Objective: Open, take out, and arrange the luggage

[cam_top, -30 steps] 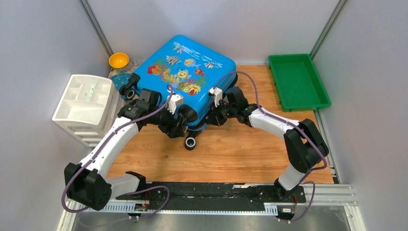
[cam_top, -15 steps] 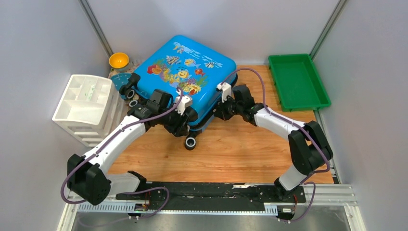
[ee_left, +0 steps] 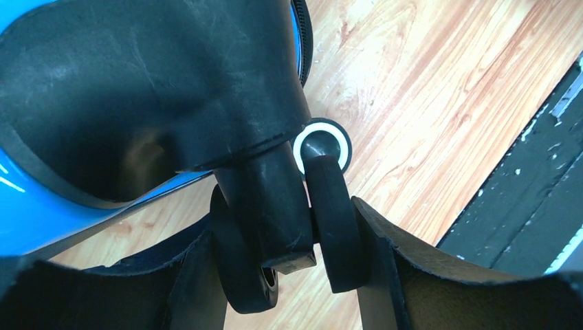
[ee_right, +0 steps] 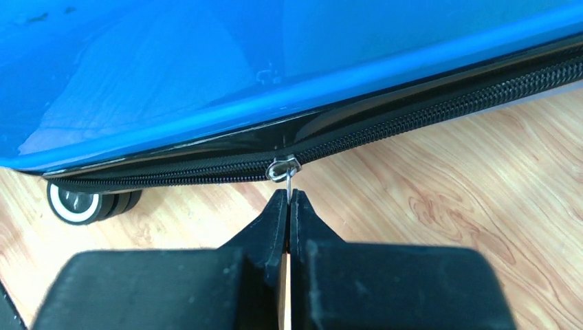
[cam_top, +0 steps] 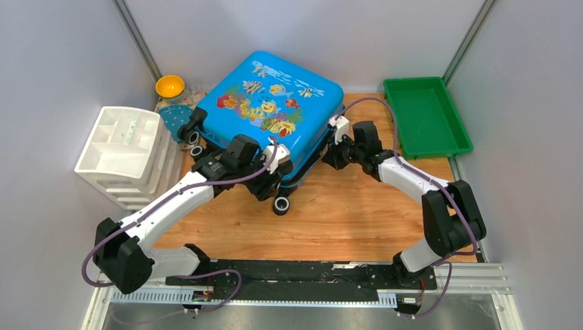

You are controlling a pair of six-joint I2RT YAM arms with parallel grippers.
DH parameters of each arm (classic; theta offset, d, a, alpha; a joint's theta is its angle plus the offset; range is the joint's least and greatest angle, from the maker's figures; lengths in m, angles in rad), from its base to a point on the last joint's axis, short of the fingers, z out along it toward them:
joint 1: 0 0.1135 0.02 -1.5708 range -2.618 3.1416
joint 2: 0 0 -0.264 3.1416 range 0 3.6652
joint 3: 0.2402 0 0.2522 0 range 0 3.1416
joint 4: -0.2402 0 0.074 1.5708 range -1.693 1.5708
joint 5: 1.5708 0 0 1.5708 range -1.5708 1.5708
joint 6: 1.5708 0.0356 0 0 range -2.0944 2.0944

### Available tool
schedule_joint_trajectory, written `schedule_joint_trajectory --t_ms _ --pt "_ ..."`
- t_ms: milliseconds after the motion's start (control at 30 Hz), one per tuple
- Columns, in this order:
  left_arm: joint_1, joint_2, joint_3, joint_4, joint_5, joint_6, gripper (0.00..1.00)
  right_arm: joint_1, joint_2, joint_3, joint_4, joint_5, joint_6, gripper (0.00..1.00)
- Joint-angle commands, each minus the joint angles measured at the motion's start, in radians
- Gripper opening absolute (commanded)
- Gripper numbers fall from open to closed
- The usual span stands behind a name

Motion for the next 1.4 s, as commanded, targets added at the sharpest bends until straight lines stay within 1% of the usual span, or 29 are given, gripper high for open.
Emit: schedule_joint_trajectory --t_ms 0,67,133,200,233,300,333,467,533,567,667,700,767,867,1067,1100,1167,1233,1367 --pt "-0.057 -0.064 -0.107 -0.172 0.185 0.279 0.0 -0.055 -0.142 -0.049 0.009 0.036 -0.051 0.0" --pt "-0.055 -0.107 -0.125 -0.209 0.145 0.292 0.0 -0.057 -0.185 -0.07 0.0 0.039 -0.055 0.0" --pt "-0.034 -0.129 -0.145 -0.244 0.134 0.306 0.0 -0.066 -0.202 -0.086 -0.015 0.056 -0.056 0.0" --pt "0.006 -0.147 -0.153 -0.259 0.131 0.289 0.0 -0.101 -0.195 -0.083 -0.026 0.066 -0.057 0.0" --pt "0.05 -0.146 -0.15 -0.272 0.127 0.284 0.0 -0.115 -0.178 -0.069 -0.029 0.072 -0.075 0.0" --pt "0.097 -0.131 -0.13 -0.279 0.101 0.281 0.0 -0.167 -0.161 -0.05 -0.031 0.074 -0.101 0.0" --pt "0.15 -0.123 -0.121 -0.279 0.092 0.28 0.0 -0.187 -0.144 -0.041 -0.031 0.07 -0.12 0.0" --pt "0.253 -0.072 -0.08 -0.284 0.094 0.274 0.0 -0.317 -0.1 0.029 -0.057 0.03 -0.236 0.0" --pt "0.276 -0.062 -0.07 -0.283 0.072 0.289 0.0 -0.359 -0.068 0.057 -0.066 0.013 -0.269 0.0" --pt "0.313 -0.054 -0.069 -0.28 0.068 0.294 0.0 -0.409 -0.054 0.087 -0.068 0.007 -0.293 0.0" --pt "0.368 -0.022 -0.063 -0.276 0.039 0.312 0.0 -0.468 0.02 0.15 -0.066 -0.012 -0.309 0.0" --pt "0.391 -0.012 -0.058 -0.273 0.024 0.321 0.0 -0.477 0.043 0.198 -0.054 -0.022 -0.303 0.0" --pt "0.404 0.02 -0.037 -0.266 -0.001 0.324 0.0 -0.485 0.109 0.242 -0.038 -0.035 -0.293 0.0" --pt "0.41 0.066 0.003 -0.25 -0.02 0.339 0.0 -0.482 0.193 0.318 0.023 -0.11 -0.25 0.0" --pt "0.422 0.142 0.057 -0.23 -0.068 0.378 0.0 -0.477 0.357 0.46 0.096 -0.28 -0.226 0.0" --pt "0.424 0.147 0.057 -0.226 -0.067 0.384 0.0 -0.477 0.398 0.48 0.106 -0.333 -0.217 0.0" --pt "0.424 0.161 0.049 -0.223 -0.073 0.404 0.0 -0.476 0.448 0.551 0.113 -0.407 -0.18 0.0" --pt "0.424 0.175 0.051 -0.224 -0.077 0.421 0.0 -0.466 0.517 0.632 0.098 -0.443 -0.143 0.0" --pt "0.422 0.199 0.075 -0.229 -0.048 0.444 0.0 -0.439 0.603 0.707 0.136 -0.498 -0.053 0.0"
